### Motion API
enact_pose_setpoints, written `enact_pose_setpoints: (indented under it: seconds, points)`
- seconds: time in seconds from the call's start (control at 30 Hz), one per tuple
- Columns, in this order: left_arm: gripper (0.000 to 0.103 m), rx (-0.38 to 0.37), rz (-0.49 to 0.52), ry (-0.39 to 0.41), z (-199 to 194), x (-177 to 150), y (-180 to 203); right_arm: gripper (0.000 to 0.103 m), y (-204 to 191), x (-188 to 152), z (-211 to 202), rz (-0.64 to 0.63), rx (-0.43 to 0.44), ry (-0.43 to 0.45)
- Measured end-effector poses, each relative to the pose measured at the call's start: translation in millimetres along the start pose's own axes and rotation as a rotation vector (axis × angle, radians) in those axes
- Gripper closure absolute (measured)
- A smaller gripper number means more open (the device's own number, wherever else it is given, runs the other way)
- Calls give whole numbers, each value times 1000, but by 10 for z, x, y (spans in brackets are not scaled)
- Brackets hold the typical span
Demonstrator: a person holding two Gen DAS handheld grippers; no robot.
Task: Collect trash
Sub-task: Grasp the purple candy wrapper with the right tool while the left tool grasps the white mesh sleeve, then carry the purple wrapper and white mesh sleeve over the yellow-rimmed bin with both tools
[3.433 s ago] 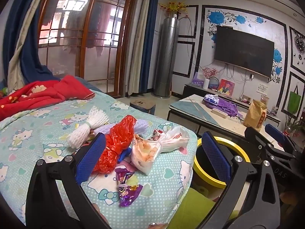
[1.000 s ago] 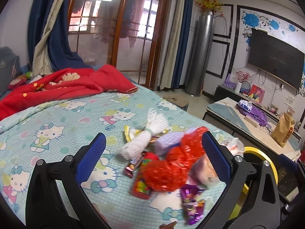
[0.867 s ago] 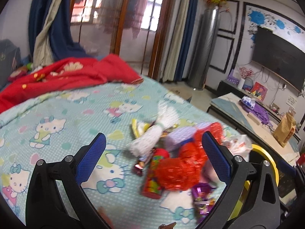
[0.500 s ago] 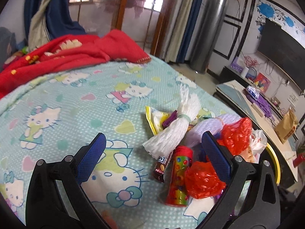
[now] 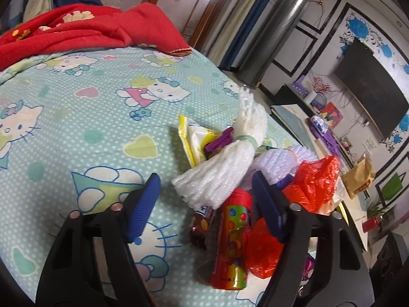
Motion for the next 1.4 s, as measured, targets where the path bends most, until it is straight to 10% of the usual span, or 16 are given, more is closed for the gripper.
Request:
enact_pose_setpoints:
  seconds: [0.4,1.4]
  points:
    - [96,-7,80,40,-138,-13,135,66,17,-70,-204,-20,25,29]
    - [96,-191,268,134,-797,-173,1077,67,701,103,-1118,59,-104,293]
Point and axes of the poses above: each gripper's, at about its wrist camera, not at the fingertips, and z roughly the way its jaws point, y to its right, x to its top, the point moved 1 cm from there along z, roughly the way its jaws point, and after that the axes turned 3 degrees about -z, right-handed, at the moved point
